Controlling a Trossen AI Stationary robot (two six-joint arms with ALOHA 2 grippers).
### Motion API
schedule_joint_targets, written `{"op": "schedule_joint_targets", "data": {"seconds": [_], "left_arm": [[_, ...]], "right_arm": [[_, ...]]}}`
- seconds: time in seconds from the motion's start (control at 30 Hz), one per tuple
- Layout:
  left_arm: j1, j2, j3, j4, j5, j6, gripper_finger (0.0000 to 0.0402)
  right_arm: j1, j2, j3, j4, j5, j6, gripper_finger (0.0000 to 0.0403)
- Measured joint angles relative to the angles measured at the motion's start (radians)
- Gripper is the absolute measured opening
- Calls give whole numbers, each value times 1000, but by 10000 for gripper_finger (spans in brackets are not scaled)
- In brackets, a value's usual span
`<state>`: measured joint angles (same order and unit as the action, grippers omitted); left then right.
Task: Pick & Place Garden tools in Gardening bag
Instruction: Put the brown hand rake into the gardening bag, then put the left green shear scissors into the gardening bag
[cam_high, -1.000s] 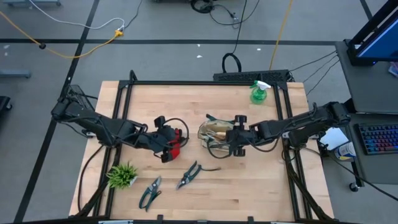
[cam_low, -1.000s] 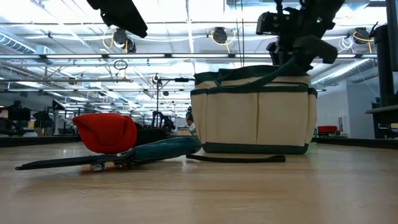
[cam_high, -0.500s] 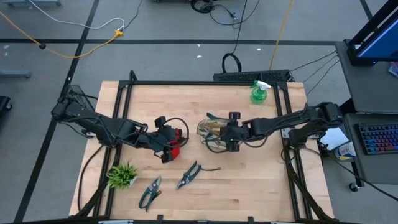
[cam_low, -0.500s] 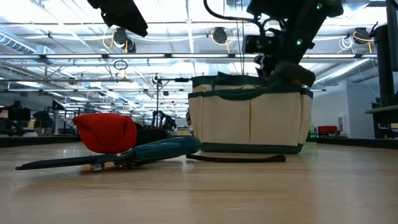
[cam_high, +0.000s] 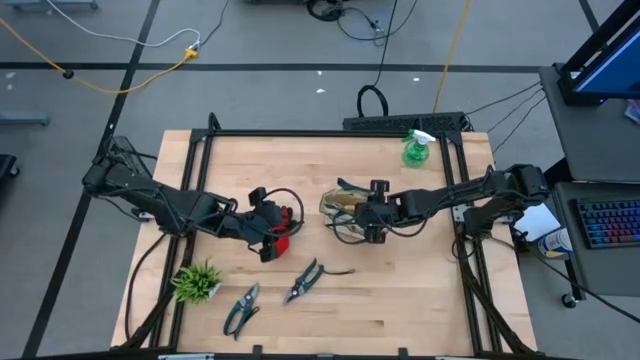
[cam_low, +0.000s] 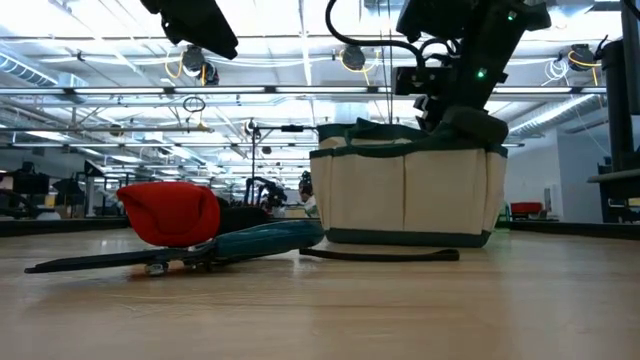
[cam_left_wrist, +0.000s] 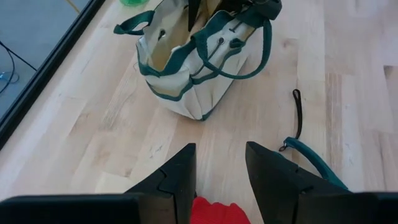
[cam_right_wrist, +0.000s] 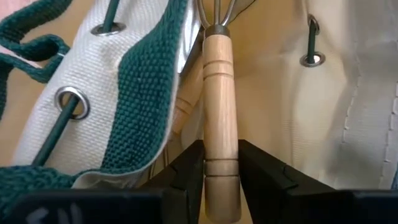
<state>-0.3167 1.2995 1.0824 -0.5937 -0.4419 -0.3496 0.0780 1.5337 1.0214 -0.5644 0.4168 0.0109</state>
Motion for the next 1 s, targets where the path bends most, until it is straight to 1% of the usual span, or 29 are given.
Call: {"op": "schedule_joint_targets", "data": {"seconds": [0.2, 0.33, 0.4, 0.6, 0.73, 1.0], "left_arm": [[-8, 0, 0, 0, 0, 3, 145], [-13, 0, 0, -1, 0, 5, 145], [-12, 0, 0, -1, -1, 13, 145], [-12, 0, 0, -2, -1, 112, 145], [-12, 0, 0, -2, -1, 102, 145], [-12, 0, 0, -2, -1, 103, 145]], "right_arm": [[0, 0, 0, 15, 0, 3, 140], [0, 0, 0, 15, 0, 3, 160], [0, 0, 0, 15, 1, 3, 164], [0, 0, 0, 15, 1, 4, 166], [0, 0, 0, 15, 0, 4, 168], [0, 0, 0, 15, -2, 33, 194]]}}
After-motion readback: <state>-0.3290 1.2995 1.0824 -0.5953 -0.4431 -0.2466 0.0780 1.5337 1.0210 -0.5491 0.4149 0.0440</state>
